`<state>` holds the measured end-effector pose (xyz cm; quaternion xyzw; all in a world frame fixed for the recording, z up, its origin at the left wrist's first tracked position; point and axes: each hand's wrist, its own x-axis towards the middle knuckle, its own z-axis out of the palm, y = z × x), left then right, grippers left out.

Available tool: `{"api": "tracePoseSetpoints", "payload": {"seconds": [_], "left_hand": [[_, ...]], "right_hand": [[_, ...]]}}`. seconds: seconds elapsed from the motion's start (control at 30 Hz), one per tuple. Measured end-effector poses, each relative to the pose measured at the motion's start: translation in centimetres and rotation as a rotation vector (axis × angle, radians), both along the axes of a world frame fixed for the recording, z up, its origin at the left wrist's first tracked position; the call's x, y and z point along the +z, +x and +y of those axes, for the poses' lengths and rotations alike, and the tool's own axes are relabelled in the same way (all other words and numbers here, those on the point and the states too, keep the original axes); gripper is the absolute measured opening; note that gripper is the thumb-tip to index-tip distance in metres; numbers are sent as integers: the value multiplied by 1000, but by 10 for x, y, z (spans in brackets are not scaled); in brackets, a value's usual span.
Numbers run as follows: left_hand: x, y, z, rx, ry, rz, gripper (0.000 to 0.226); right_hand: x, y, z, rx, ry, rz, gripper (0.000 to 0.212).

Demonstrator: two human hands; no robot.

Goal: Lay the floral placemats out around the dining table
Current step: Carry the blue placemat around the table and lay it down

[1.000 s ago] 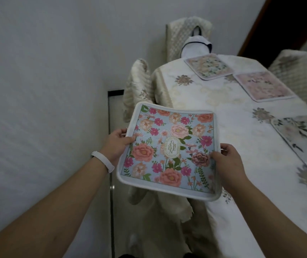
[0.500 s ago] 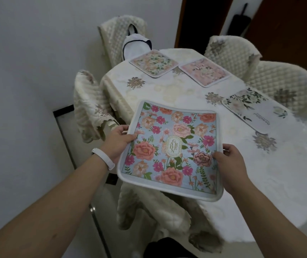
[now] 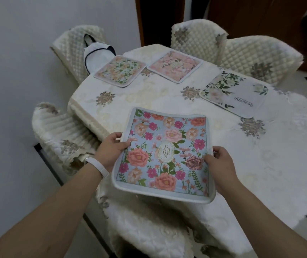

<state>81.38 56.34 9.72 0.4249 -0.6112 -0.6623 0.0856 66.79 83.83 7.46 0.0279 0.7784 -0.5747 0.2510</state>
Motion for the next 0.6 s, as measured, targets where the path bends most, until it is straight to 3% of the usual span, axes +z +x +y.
{"api": "tracePoseSetpoints", "payload": {"seconds": [0.6], "left_hand": [[-58,-153,-80,-535,-26,-7,17]], "right_hand": [[-40,5,-55,-537,114,-27,17]]}}
